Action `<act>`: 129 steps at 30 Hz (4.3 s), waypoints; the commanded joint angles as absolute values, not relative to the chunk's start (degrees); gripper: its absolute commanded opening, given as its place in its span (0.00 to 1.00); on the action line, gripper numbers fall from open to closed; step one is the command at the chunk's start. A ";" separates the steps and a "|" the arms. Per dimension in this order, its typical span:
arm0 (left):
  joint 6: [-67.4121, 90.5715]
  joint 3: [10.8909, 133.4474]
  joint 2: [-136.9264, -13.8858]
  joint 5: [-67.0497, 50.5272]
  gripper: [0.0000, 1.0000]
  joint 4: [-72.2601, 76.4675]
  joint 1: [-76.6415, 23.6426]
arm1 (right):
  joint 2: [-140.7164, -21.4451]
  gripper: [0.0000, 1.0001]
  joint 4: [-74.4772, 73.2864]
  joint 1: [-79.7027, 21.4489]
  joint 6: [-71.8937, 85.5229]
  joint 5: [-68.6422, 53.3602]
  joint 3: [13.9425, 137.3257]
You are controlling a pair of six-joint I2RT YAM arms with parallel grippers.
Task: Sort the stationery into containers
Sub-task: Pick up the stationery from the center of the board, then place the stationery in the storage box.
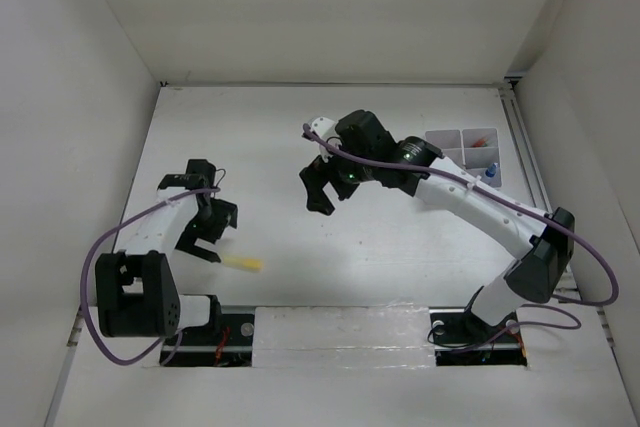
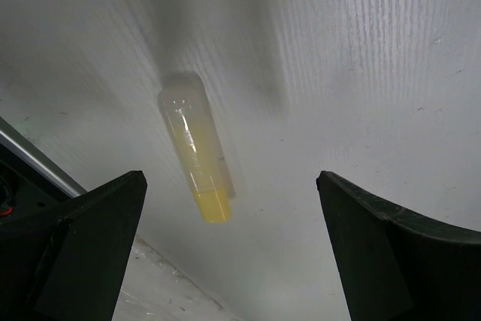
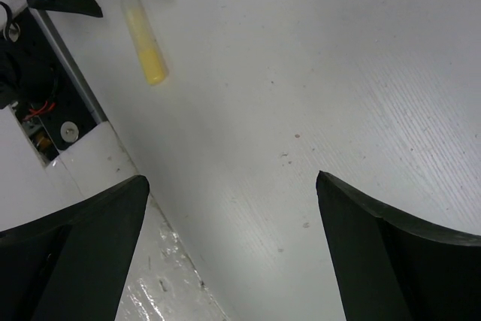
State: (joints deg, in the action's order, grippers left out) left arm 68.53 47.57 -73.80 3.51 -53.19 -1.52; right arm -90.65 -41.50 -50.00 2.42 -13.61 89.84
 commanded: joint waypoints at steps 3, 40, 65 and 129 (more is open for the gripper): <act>70.84 44.57 -76.11 5.54 0.92 -50.54 -1.58 | -88.95 0.99 -39.98 -50.63 -0.26 -14.68 90.96; 73.23 35.15 -84.55 2.20 0.00 -33.40 -3.78 | -84.29 0.98 -38.85 -45.18 0.08 -20.55 87.98; 46.85 77.26 -90.44 -22.23 0.00 -29.18 -13.18 | -101.77 0.91 -20.92 -34.54 17.13 -31.11 91.93; 35.16 92.73 -95.62 -11.87 1.00 -42.46 -10.28 | -71.91 0.00 -16.52 -8.54 69.79 -34.80 52.84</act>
